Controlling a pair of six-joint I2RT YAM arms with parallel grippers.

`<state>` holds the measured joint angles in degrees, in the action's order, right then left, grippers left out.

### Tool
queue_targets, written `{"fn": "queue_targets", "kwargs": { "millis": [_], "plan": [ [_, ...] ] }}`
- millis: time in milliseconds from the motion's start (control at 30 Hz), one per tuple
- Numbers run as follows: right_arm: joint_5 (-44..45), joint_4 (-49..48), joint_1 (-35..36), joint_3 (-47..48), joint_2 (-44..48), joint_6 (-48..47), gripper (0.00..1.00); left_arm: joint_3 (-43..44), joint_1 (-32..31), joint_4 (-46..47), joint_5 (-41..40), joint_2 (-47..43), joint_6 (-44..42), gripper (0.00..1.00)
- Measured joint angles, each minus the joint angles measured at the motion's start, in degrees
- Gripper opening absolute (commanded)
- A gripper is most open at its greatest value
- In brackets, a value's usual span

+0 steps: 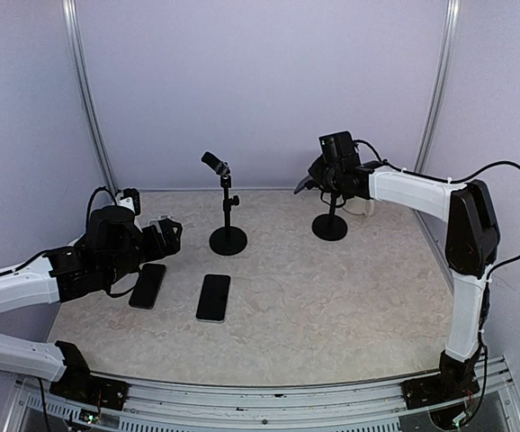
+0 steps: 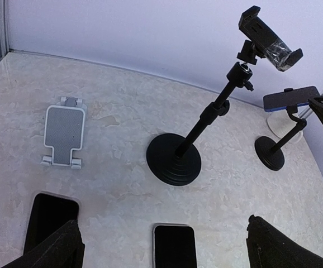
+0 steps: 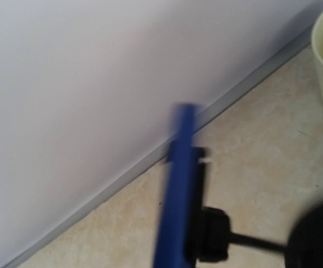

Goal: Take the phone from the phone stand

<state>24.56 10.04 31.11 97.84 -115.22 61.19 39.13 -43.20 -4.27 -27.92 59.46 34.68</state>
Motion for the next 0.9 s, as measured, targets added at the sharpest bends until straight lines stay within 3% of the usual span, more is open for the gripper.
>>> {"fn": "queue_targets", "kwargs": {
  "millis": [67,367,900],
  "plan": [
    [-0.3,0.4,0.0,-0.3,0.6,-0.2,0.0,0.0,0.0,0.0,0.0,0.0,0.0,0.99],
    [-3.7,1.5,-0.2,-5.1,5.5,-1.4,0.0,0.0,0.0,0.0,0.3,0.0,-0.1,0.99],
    [-25.2,3.1,-1.0,-18.8,19.3,-15.4,0.0,1.2,-0.1,0.0,7.0,0.1,-4.6,0.99]
  ]
}}
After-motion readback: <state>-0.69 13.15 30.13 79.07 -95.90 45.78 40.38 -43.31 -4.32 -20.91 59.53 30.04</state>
